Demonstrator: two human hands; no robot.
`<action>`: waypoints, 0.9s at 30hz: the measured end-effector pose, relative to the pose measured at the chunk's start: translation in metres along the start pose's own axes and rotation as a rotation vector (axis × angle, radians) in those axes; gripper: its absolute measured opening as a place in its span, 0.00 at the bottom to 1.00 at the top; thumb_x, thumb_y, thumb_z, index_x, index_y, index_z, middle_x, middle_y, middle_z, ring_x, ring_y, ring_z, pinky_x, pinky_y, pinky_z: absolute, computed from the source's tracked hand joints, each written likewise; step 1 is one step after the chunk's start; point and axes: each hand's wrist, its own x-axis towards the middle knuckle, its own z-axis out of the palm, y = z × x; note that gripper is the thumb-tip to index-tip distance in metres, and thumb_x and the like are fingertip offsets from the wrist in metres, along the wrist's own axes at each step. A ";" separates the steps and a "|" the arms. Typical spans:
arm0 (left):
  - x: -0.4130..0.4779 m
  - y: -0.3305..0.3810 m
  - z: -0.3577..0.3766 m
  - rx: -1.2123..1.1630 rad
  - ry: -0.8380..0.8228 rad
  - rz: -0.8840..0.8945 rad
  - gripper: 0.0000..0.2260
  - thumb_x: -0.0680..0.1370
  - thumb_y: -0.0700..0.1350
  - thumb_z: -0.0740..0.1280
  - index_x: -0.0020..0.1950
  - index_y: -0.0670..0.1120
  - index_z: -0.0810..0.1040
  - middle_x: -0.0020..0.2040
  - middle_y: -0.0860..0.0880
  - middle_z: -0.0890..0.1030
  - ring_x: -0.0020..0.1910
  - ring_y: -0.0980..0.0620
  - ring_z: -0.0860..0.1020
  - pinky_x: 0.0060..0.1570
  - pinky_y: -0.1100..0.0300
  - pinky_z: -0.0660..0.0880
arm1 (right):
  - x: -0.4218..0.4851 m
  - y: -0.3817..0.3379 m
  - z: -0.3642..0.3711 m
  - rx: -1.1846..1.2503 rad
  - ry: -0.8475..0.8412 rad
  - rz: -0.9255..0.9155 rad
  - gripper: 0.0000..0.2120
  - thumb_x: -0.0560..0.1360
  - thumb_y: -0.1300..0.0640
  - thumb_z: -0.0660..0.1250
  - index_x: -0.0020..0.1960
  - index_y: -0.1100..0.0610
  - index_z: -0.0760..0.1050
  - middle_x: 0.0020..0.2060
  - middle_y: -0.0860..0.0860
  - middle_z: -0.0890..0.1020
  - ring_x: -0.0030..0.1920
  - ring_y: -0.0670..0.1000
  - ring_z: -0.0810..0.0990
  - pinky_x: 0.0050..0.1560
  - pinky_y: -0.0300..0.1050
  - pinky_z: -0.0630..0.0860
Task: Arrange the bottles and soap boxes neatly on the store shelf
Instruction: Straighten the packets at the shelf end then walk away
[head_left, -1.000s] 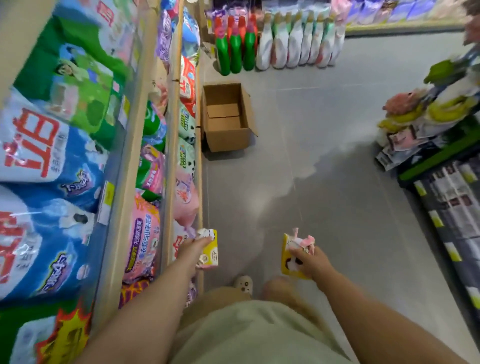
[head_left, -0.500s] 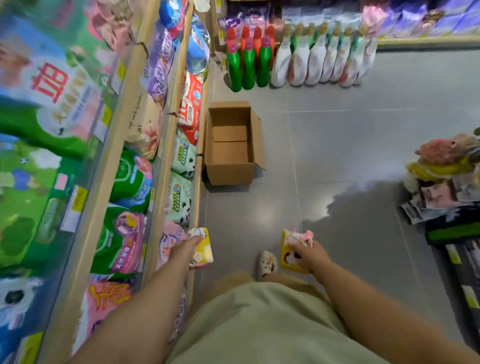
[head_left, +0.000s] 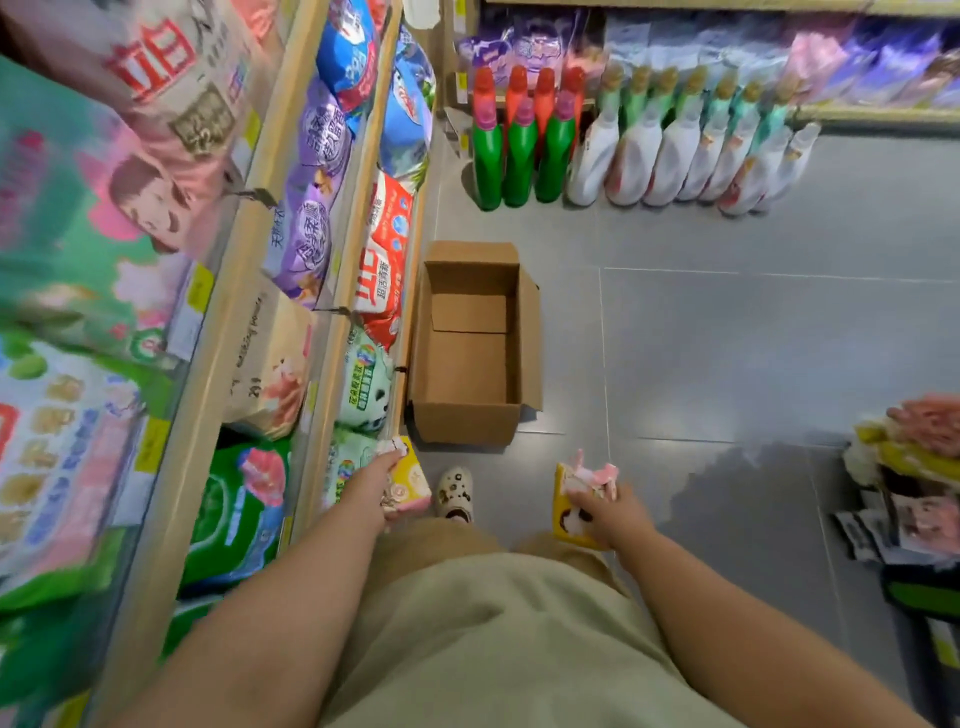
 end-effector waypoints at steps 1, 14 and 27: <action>0.008 0.023 0.006 0.059 0.007 0.014 0.19 0.76 0.47 0.69 0.63 0.38 0.73 0.51 0.38 0.79 0.50 0.39 0.80 0.54 0.41 0.77 | 0.009 -0.013 0.003 0.017 0.007 0.005 0.25 0.70 0.52 0.73 0.64 0.57 0.70 0.52 0.53 0.78 0.49 0.52 0.78 0.46 0.45 0.74; 0.104 0.196 0.102 0.195 0.088 0.079 0.18 0.72 0.46 0.73 0.58 0.41 0.75 0.53 0.37 0.80 0.48 0.37 0.81 0.43 0.39 0.79 | 0.163 -0.209 0.022 -0.038 -0.130 0.039 0.19 0.70 0.52 0.72 0.58 0.57 0.73 0.44 0.52 0.80 0.42 0.50 0.79 0.39 0.42 0.75; 0.359 0.239 0.180 0.222 0.136 0.350 0.19 0.72 0.52 0.73 0.61 0.53 0.75 0.52 0.52 0.77 0.43 0.54 0.78 0.32 0.63 0.74 | 0.471 -0.240 0.144 -0.022 -0.195 0.062 0.28 0.67 0.48 0.75 0.63 0.52 0.70 0.42 0.44 0.77 0.41 0.45 0.77 0.31 0.37 0.72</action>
